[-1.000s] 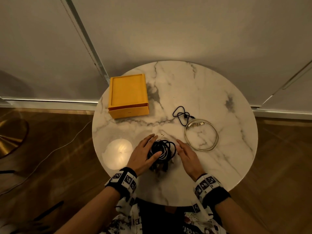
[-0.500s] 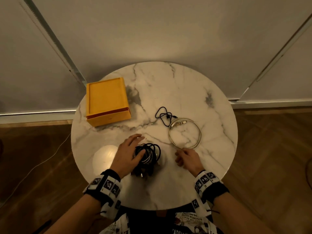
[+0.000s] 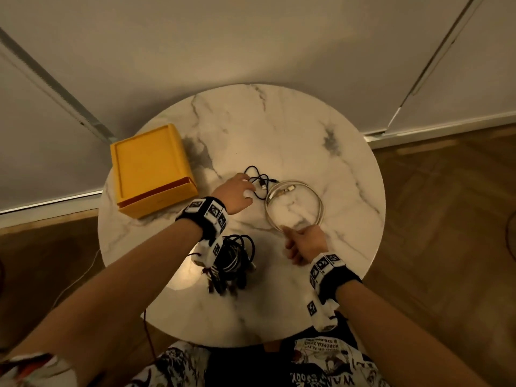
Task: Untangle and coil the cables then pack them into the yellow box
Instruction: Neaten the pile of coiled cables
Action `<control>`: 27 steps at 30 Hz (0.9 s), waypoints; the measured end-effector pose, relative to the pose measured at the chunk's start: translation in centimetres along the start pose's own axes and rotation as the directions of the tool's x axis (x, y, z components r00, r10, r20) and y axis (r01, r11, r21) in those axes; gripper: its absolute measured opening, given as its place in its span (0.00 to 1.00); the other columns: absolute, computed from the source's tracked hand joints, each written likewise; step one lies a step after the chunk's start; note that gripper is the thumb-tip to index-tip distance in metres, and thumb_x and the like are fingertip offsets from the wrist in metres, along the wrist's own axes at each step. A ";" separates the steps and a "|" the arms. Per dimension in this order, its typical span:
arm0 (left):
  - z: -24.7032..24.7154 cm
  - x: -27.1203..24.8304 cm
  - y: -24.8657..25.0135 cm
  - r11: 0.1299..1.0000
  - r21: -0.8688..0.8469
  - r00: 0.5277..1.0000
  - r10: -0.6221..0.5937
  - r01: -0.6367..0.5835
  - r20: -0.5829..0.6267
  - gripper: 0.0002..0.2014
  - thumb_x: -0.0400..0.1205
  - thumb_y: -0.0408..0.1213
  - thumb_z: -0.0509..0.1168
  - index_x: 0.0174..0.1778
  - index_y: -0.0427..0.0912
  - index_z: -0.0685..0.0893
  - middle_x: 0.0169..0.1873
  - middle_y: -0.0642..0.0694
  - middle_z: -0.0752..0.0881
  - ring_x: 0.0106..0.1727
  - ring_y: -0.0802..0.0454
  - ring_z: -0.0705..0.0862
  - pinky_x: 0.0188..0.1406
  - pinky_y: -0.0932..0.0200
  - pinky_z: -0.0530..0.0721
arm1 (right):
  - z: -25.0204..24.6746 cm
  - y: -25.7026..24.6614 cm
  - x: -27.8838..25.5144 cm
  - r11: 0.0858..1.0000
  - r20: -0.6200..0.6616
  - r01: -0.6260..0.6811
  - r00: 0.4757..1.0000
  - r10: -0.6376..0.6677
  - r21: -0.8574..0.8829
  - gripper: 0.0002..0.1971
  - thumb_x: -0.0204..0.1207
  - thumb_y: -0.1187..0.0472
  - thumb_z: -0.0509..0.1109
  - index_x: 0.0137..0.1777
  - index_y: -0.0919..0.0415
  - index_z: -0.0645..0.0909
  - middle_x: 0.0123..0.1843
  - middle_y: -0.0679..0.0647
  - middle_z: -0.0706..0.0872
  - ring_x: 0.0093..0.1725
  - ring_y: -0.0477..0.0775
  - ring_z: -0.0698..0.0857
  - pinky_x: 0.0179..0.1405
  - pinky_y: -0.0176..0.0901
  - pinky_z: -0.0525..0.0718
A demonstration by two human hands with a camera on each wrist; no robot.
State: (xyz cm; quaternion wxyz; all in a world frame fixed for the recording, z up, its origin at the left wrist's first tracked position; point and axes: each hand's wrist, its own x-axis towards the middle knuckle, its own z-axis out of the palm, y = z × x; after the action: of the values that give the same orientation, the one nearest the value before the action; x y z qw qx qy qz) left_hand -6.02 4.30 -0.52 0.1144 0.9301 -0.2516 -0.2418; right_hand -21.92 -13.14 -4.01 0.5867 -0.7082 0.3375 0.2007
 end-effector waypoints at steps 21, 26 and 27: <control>-7.5 -10.0 -1.0 0.803 -0.596 0.904 -0.250 -0.008 -0.348 0.04 0.82 0.31 0.67 0.49 0.42 0.87 0.46 0.44 0.87 0.33 0.48 0.90 0.24 0.59 0.84 | 0.6 -1.9 0.4 0.945 0.058 0.138 0.985 -0.162 0.296 0.13 0.75 0.67 0.74 0.59 0.62 0.82 0.29 0.62 0.86 0.18 0.54 0.79 0.22 0.38 0.75; -8.6 -13.4 1.1 0.756 -0.652 0.943 -0.176 -0.056 -0.284 0.05 0.83 0.32 0.67 0.49 0.45 0.87 0.48 0.48 0.90 0.29 0.44 0.90 0.14 0.60 0.76 | 2.6 -6.1 -3.1 0.850 0.067 0.477 0.862 -0.502 0.223 0.09 0.78 0.72 0.68 0.55 0.63 0.84 0.36 0.59 0.87 0.29 0.52 0.84 0.31 0.43 0.81; -8.5 -13.8 1.6 0.763 -0.643 0.948 -0.156 -0.062 -0.277 0.05 0.83 0.32 0.67 0.49 0.46 0.87 0.47 0.50 0.91 0.27 0.43 0.89 0.13 0.61 0.74 | 2.8 -7.2 -3.8 0.805 0.037 0.547 0.822 -0.568 0.230 0.11 0.77 0.70 0.68 0.57 0.59 0.83 0.41 0.58 0.88 0.35 0.50 0.86 0.35 0.40 0.83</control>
State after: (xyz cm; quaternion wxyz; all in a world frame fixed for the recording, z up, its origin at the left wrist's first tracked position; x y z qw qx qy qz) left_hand -12.82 10.96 12.67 0.4588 0.8664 -0.1080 -0.1648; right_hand -19.12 -8.92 2.96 0.7074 -0.6990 0.1028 0.0193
